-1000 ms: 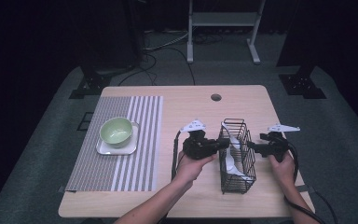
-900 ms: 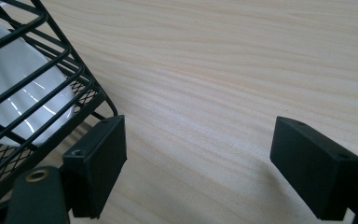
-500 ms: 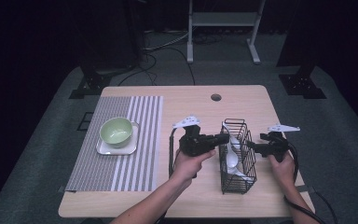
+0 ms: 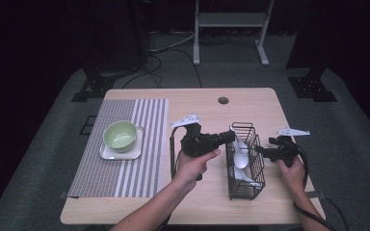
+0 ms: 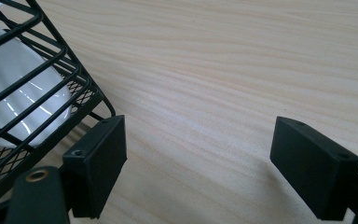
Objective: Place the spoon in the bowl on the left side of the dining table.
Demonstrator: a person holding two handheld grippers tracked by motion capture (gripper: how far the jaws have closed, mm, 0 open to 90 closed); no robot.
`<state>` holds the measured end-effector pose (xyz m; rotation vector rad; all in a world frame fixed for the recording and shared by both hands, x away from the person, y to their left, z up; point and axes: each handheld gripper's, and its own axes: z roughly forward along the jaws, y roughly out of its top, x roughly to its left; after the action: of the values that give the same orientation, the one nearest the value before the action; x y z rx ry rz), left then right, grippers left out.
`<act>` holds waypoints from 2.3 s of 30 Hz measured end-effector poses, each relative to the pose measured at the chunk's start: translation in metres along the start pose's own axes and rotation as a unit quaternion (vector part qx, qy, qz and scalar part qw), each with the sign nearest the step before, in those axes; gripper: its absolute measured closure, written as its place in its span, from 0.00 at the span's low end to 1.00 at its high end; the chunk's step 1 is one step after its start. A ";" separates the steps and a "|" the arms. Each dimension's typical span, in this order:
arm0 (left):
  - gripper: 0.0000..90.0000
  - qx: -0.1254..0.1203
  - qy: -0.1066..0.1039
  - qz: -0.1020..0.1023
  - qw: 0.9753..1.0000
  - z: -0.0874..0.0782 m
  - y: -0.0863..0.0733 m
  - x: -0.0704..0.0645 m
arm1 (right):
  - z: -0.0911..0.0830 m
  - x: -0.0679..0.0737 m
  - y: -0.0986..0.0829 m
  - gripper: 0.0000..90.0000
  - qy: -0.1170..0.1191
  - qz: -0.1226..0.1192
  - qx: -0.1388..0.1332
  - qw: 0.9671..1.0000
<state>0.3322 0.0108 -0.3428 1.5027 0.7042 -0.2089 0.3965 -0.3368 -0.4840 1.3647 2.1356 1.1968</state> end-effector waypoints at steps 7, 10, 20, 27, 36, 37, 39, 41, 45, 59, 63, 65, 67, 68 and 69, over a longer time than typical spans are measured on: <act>0.95 -0.014 -0.011 0.002 1.000 -0.009 0.007 -0.005 | 0.000 0.000 0.000 0.19 -0.001 0.001 0.000 1.000; 0.95 -0.021 -0.011 -0.001 1.000 -0.014 0.010 -0.006 | 0.000 0.000 0.000 0.19 -0.001 0.001 0.001 1.000; 0.95 -0.024 -0.010 0.004 1.000 -0.026 0.014 -0.009 | 0.000 0.000 0.000 0.19 -0.003 0.002 0.002 1.000; 0.95 -0.034 0.000 -0.004 0.999 -0.039 0.017 -0.005 | 0.000 0.000 0.000 0.19 -0.004 0.004 0.002 1.000; 0.95 -0.042 0.016 -0.011 0.999 -0.052 0.015 0.004 | 0.001 0.000 0.000 0.19 -0.006 0.003 0.003 1.000; 0.95 -0.042 0.016 -0.011 0.999 -0.052 0.015 0.004 | 0.001 0.000 0.000 0.19 -0.006 0.003 0.003 1.000; 0.95 -0.045 0.020 -0.016 0.999 -0.056 0.015 0.007 | 0.001 0.000 0.000 0.19 -0.007 0.004 0.003 1.000; 0.95 -0.046 0.024 -0.015 0.999 -0.058 0.015 0.008 | 0.001 0.000 0.000 0.19 -0.007 0.004 0.003 1.000; 0.95 -0.048 0.032 -0.015 0.998 -0.063 0.015 0.012 | 0.001 0.000 0.000 0.19 -0.007 0.003 0.003 1.000; 0.95 -0.057 0.044 -0.034 0.997 -0.075 0.007 0.028 | 0.001 0.000 0.000 0.19 -0.007 0.003 0.004 1.000; 0.95 -0.062 0.052 -0.039 0.996 -0.080 0.005 0.033 | 0.001 0.000 0.000 0.19 -0.007 0.003 0.004 1.000; 0.95 -0.067 0.062 -0.043 0.995 -0.086 0.004 0.039 | 0.001 0.000 0.000 0.19 -0.007 0.003 0.004 1.000; 0.95 -0.070 0.066 -0.048 0.994 -0.089 0.002 0.043 | 0.001 0.000 0.000 0.19 -0.008 0.003 0.004 1.000; 0.95 -0.070 0.068 -0.054 0.994 -0.091 0.001 0.045 | 0.001 0.000 0.000 0.19 -0.008 0.003 0.004 1.000; 0.95 -0.071 0.070 -0.058 0.993 -0.092 0.000 0.047 | 0.001 0.000 0.000 0.19 -0.007 0.003 0.004 1.000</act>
<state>0.3421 0.1127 -0.3611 1.3519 0.9008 -0.1391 0.3973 -0.3364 -0.4844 1.3810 2.1303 1.1775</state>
